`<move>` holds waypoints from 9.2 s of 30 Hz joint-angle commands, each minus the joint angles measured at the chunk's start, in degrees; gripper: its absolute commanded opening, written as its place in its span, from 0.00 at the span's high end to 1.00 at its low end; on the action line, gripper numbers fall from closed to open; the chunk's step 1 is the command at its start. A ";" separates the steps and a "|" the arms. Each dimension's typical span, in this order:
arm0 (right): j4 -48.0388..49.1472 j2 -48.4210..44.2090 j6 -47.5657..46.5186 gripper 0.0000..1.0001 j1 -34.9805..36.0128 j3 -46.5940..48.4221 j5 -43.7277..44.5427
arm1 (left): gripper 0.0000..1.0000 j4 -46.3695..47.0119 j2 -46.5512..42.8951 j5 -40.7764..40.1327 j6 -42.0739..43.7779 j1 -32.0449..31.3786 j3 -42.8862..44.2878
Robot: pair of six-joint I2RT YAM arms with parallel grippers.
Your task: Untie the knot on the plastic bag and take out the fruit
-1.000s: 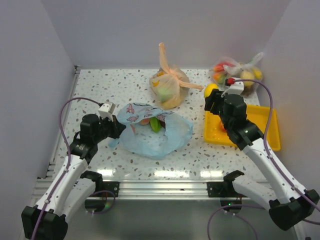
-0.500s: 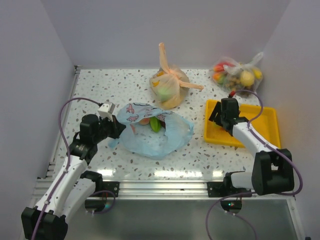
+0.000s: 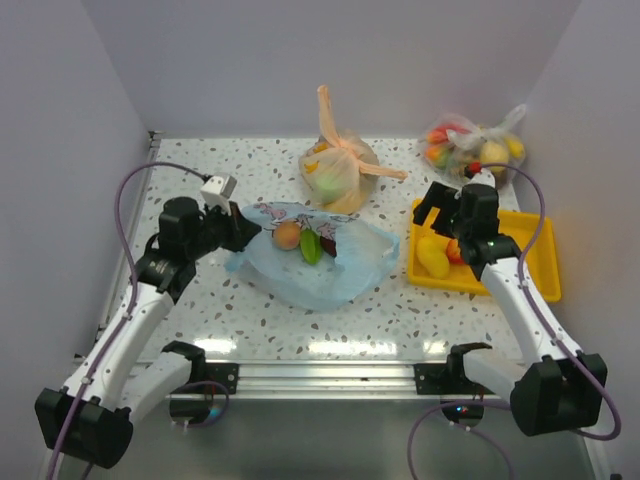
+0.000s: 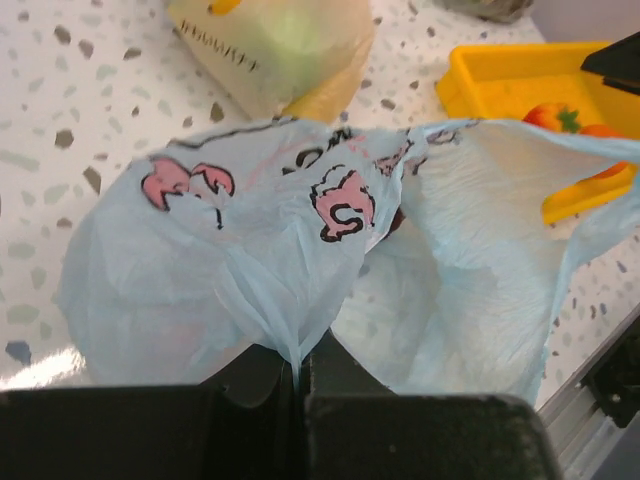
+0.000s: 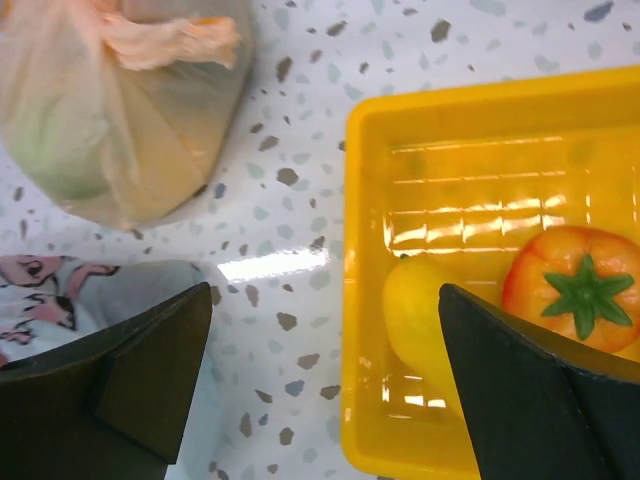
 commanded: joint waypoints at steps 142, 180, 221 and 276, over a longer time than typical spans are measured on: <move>-5.81 10.15 -4.99 0.01 1.05 14.63 7.73 | 1.00 -0.16 -2.16 -21.63 0.89 -4.50 -7.08; 10.42 31.38 -22.48 0.22 54.23 17.80 6.48 | 1.00 1.15 -4.01 -18.11 0.01 -4.15 -7.69; 34.44 49.25 -20.12 0.74 49.75 20.53 24.79 | 1.00 1.51 -3.31 -16.44 0.45 -3.98 -8.04; -1.26 2.73 -1.93 1.00 7.58 10.16 27.86 | 1.00 0.63 -2.16 -17.58 0.36 -3.71 -7.69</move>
